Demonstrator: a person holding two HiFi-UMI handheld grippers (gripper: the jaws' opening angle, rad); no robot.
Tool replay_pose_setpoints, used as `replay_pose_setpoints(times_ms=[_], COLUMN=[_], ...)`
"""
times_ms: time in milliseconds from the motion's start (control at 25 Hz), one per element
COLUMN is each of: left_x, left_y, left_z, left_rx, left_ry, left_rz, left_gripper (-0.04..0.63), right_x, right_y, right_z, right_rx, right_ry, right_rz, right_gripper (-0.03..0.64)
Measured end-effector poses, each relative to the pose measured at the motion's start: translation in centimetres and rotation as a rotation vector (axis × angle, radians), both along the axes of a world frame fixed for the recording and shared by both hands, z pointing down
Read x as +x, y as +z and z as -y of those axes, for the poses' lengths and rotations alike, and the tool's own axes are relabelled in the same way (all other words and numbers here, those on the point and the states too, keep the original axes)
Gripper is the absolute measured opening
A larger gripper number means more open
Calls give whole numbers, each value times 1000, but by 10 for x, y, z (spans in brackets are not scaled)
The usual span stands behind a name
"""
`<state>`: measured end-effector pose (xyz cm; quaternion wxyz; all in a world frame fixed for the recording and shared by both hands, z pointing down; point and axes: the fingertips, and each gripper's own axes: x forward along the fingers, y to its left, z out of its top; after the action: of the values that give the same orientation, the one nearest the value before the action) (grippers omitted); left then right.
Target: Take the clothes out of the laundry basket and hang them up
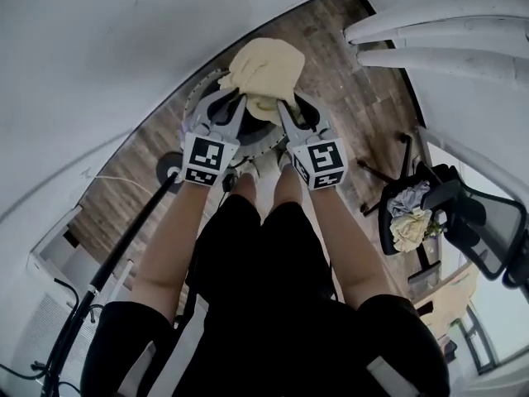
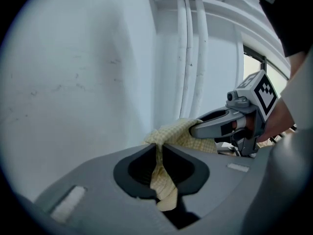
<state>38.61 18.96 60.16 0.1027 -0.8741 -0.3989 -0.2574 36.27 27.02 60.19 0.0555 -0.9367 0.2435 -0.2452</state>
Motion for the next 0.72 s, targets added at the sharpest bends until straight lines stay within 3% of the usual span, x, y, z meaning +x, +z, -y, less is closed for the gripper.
replay_pose_setpoints(times_ms=[440, 720], left_x=[-60, -98], left_y=[-200, -280], left_z=[63, 95], left_rx=[-253, -297], left_ry=[-89, -161], left_rz=[-167, -290], left_gripper=[43, 43], right_x=[-46, -77], right_y=[-205, -286], right_z=[59, 90], right_rx=[-37, -16], right_ry=[-110, -199], right_rz=[-249, -379], right_gripper=[89, 89])
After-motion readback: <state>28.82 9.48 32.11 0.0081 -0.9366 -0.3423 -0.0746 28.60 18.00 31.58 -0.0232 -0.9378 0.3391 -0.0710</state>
